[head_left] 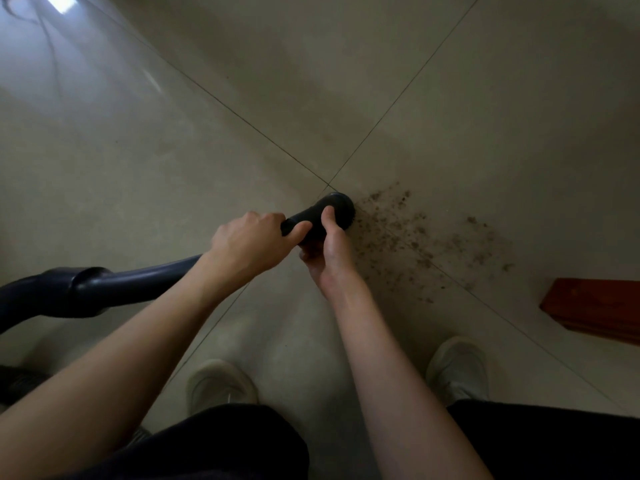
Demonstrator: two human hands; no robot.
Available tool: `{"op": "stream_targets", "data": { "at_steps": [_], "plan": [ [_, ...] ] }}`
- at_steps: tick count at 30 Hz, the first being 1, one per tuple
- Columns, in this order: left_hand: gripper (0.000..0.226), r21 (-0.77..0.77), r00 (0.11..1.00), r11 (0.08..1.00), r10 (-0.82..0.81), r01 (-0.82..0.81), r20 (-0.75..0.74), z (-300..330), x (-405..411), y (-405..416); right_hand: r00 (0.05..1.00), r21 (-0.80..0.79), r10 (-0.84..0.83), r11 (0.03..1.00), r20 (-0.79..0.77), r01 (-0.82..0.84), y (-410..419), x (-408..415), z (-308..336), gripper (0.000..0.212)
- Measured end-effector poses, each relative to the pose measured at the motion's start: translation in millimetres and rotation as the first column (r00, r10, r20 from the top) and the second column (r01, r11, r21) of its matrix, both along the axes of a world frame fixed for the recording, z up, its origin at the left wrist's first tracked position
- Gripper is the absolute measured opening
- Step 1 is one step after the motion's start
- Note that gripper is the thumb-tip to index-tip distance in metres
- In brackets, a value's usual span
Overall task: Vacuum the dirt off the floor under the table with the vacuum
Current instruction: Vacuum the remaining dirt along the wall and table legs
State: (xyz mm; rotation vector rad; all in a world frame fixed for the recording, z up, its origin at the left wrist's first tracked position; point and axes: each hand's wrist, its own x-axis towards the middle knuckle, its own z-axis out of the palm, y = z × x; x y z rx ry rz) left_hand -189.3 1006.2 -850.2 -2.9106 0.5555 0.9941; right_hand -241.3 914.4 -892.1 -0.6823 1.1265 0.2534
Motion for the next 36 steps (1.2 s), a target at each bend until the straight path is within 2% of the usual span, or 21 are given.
{"op": "stream_targets", "data": {
  "at_steps": [11, 16, 23, 28, 33, 36],
  "plan": [
    [0.050, -0.082, 1.000, 0.997, -0.008, 0.009, 0.011, -4.5, 7.9, -38.1, 1.000, -0.084, -0.020, 0.996, -0.007, 0.019, -42.0, 13.8, -4.0, 0.049],
    [0.055, -0.097, 0.999, 0.995, -0.008, 0.012, 0.036, -8.7, 9.5, -42.3, 0.999, -0.109, -0.033, 0.994, -0.025, 0.030, -43.8, 17.4, -6.0, 0.052],
    [0.057, -0.138, 0.999, 0.990, -0.032, 0.036, 0.031, -11.9, 10.7, -70.1, 0.998, -0.229, -0.028, 0.973, -0.054, 0.015, -67.9, 20.0, -20.0, 0.059],
    [0.056, -0.126, 0.997, 0.989, -0.071, 0.072, 0.013, -12.4, 16.0, -87.9, 0.997, -0.206, -0.041, 0.978, -0.061, 0.027, -84.7, 22.6, -17.8, 0.058],
    [0.055, -0.150, 0.995, 0.984, -0.103, 0.101, -0.007, -16.1, 22.7, -94.9, 0.991, -0.209, -0.131, 0.970, -0.020, 0.124, -88.3, 26.4, -19.3, 0.056],
    [0.055, -0.176, 0.997, 0.982, -0.079, 0.074, -0.023, -19.1, 24.1, -80.3, 0.994, -0.218, -0.106, 0.971, -0.037, 0.096, -78.9, 26.4, -17.8, 0.051]
  ]
}}
